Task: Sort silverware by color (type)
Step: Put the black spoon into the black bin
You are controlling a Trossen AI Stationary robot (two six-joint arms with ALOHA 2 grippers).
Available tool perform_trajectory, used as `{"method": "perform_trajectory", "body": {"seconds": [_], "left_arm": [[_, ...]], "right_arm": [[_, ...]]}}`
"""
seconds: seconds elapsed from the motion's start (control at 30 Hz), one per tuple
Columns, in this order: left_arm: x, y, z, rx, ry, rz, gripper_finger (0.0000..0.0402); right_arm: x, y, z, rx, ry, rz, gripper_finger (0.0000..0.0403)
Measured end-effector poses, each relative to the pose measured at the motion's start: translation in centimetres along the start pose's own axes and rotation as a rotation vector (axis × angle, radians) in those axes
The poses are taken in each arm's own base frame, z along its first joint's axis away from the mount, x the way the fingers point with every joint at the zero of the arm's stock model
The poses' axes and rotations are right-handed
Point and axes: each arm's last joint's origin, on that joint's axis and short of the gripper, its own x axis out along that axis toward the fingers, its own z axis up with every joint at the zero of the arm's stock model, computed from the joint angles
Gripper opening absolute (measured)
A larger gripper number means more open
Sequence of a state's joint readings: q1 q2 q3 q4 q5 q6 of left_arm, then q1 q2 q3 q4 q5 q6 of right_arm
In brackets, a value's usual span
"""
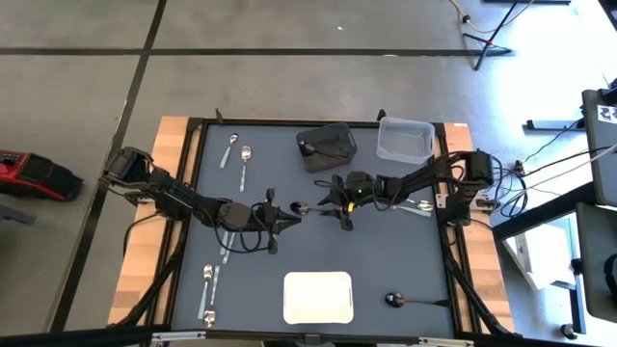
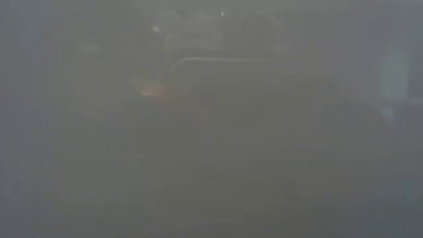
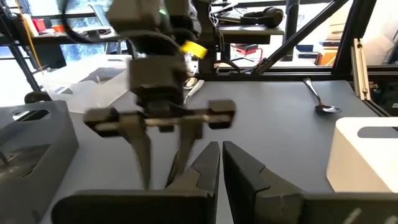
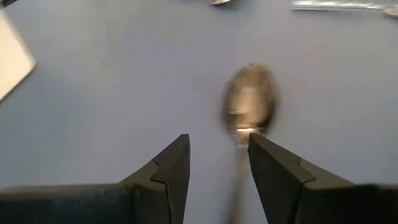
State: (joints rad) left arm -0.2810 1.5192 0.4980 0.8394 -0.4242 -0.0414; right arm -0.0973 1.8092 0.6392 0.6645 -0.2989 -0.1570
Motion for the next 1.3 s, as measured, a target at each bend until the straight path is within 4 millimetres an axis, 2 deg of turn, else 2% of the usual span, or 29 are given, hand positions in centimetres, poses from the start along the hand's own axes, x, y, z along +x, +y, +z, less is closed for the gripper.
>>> {"method": "perform_trajectory", "body": {"seconds": [0.1, 0.2, 0.37, 0.5, 0.63, 0.73, 0.8, 0.93, 1.07, 1.3], "left_arm": [[0.1, 0.2, 0.0, -0.002, 0.001, 0.008, 0.0015], [0.1, 0.2, 0.0, -0.002, 0.002, 0.009, 0.0015], [0.0, 0.1, 0.0, -0.002, 0.003, -0.019, 0.0015], [0.0, 0.1, 0.0, -0.003, 0.003, -0.02, 0.0015], [0.0, 0.1, 0.0, -0.005, 0.003, -0.021, 0.0015], [0.0, 0.1, 0.0, -0.009, 0.003, -0.02, 0.0015], [0.0, 0.1, 0.0, -0.009, 0.003, -0.02, 0.0015], [0.0, 0.1, 0.0, -0.009, 0.002, -0.02, 0.0015], [0.0, 0.1, 0.0, -0.012, 0.002, -0.02, 0.0015], [0.0, 0.1, 0.0, -0.036, 0.003, -0.02, 0.0015]], "right_arm": [[1.4, 0.6, -0.5, -0.014, 0.021, -0.048, 0.0154], [2.6, 0.4, -0.5, -0.017, 0.046, -0.136, 0.0154], [4.2, -0.2, -1.2, 0.024, 0.086, -0.139, 0.0154], [4.7, -0.8, -1.6, 0.044, 0.11, -0.108, 0.0151], [5.1, -0.7, -1.8, 0.034, 0.136, -0.071, 0.0104], [5.2, -0.7, -1.9, 0.016, 0.145, -0.065, 0.0039], [5.2, -0.7, -1.9, 0.012, 0.147, -0.07, 0.0011], [5.2, -0.7, -1.9, -0.002, 0.154, -0.094, 0.0017], [4.8, -0.7, -1.1, -0.026, 0.133, -0.096, 0.0005], [2.7, -0.4, 0.4, -0.051, 0.132, -0.1, 0.0003]]}}
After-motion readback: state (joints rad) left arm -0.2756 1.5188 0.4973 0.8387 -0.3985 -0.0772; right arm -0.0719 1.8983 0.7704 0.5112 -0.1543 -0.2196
